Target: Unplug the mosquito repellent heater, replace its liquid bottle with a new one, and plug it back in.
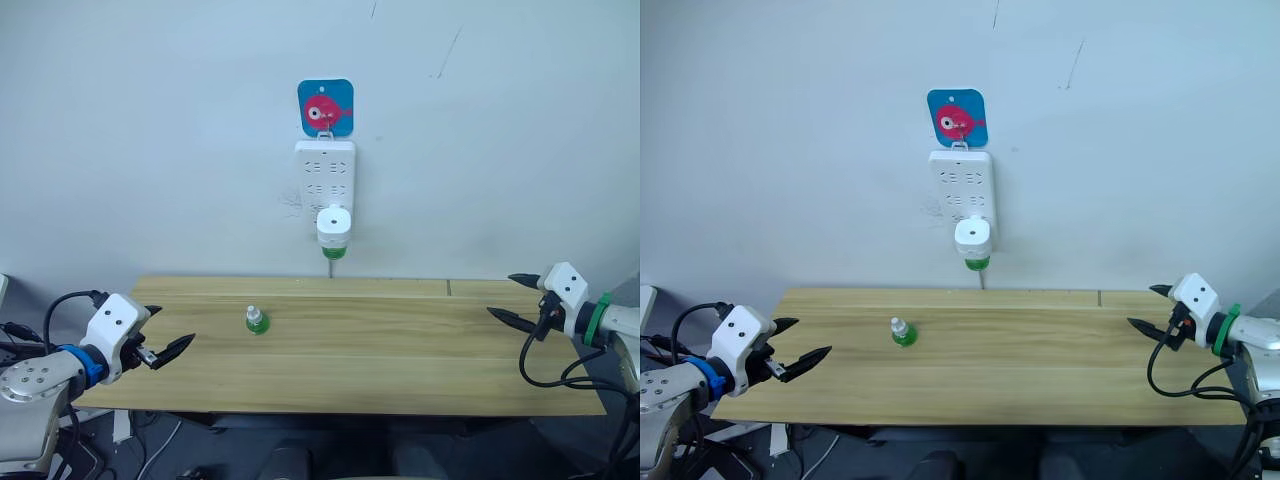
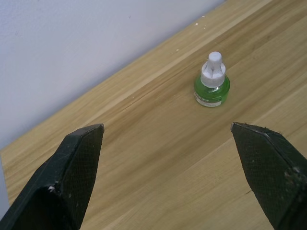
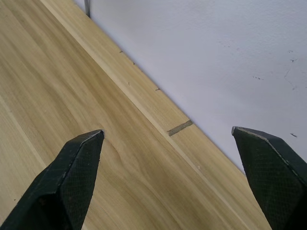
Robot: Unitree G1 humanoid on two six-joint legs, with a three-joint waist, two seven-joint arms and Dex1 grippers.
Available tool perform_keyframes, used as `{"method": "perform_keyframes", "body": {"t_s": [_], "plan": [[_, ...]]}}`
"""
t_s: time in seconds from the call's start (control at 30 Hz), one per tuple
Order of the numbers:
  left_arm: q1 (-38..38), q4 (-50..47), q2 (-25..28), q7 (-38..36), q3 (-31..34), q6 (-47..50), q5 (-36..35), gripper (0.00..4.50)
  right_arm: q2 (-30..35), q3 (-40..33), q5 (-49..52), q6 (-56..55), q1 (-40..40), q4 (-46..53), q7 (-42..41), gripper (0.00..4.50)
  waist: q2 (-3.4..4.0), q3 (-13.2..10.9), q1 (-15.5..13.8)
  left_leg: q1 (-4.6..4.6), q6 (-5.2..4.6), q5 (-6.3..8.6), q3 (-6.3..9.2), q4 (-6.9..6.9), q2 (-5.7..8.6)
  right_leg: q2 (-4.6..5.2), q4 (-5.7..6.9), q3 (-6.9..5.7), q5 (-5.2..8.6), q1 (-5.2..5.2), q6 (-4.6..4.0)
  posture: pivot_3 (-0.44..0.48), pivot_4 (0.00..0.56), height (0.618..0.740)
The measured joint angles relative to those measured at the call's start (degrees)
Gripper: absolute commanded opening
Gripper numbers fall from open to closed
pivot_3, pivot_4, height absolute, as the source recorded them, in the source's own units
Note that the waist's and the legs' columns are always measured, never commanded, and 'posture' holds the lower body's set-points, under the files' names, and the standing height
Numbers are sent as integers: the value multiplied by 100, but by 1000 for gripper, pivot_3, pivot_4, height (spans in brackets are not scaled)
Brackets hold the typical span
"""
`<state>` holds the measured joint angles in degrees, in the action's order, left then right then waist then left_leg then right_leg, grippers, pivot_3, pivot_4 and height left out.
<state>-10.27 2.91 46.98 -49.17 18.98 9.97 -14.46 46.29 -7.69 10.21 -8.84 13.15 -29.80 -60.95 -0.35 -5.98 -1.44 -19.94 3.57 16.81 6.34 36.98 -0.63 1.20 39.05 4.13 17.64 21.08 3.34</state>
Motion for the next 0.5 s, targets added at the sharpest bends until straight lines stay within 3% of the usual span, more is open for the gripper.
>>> {"method": "perform_keyframes", "body": {"t_s": [0.5], "plan": [[27,148,51,-548,55,24,-306,4500,-8,1,-2,37,2,35,129,4462,0,0,1,0,0,0,0,0,0,0,0,0,0,0,0,151,53,734]]}}
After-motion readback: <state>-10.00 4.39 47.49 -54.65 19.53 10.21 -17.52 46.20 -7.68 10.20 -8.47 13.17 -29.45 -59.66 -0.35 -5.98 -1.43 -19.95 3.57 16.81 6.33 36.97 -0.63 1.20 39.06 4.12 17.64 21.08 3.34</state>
